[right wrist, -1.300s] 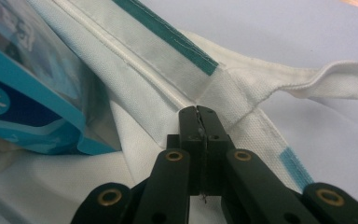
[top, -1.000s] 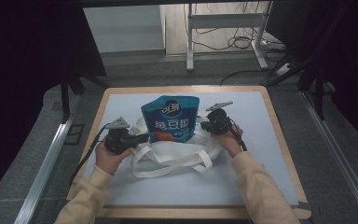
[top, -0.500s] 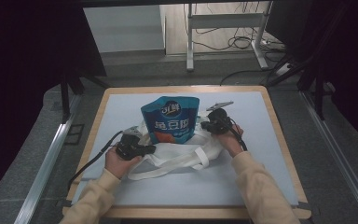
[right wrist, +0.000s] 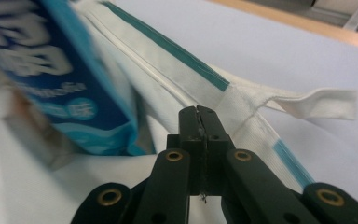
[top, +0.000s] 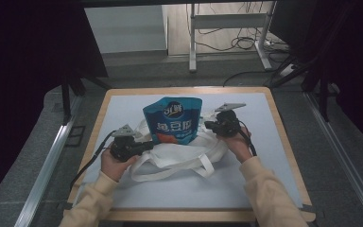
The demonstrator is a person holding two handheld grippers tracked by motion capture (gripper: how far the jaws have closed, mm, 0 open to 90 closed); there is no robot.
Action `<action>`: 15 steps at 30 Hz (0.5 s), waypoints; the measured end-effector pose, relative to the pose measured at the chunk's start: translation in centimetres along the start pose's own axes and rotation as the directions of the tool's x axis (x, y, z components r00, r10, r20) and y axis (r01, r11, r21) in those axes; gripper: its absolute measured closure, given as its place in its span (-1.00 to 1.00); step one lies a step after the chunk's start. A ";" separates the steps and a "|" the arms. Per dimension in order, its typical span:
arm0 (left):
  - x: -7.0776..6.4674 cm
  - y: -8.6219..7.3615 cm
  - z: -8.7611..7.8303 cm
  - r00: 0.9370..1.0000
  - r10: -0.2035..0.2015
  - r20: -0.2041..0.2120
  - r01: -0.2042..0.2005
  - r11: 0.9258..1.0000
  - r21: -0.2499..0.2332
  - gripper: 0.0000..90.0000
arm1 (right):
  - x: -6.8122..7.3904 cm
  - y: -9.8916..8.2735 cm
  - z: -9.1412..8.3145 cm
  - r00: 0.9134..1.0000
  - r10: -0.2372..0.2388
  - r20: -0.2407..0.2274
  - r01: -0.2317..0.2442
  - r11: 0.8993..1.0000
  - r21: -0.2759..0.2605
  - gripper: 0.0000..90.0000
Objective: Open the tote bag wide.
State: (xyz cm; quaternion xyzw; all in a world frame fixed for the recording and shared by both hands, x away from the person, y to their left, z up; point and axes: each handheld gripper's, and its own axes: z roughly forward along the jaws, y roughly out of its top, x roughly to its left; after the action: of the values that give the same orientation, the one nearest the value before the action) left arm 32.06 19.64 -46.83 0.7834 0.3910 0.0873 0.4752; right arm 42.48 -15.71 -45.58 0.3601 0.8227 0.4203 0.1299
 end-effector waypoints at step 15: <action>0.8 -3.0 -3.8 0.989 -0.047 -0.141 0.039 0.997 -0.062 0.50 | 1.0 -4.3 -6.8 0.998 -0.021 -0.055 0.014 0.994 -0.109 0.84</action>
State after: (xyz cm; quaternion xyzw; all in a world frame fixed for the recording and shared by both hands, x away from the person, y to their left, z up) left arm 29.07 23.44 -47.45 0.7522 0.4378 0.1441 0.4709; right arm 36.18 -20.68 -44.68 0.3333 0.8051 0.4731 0.1298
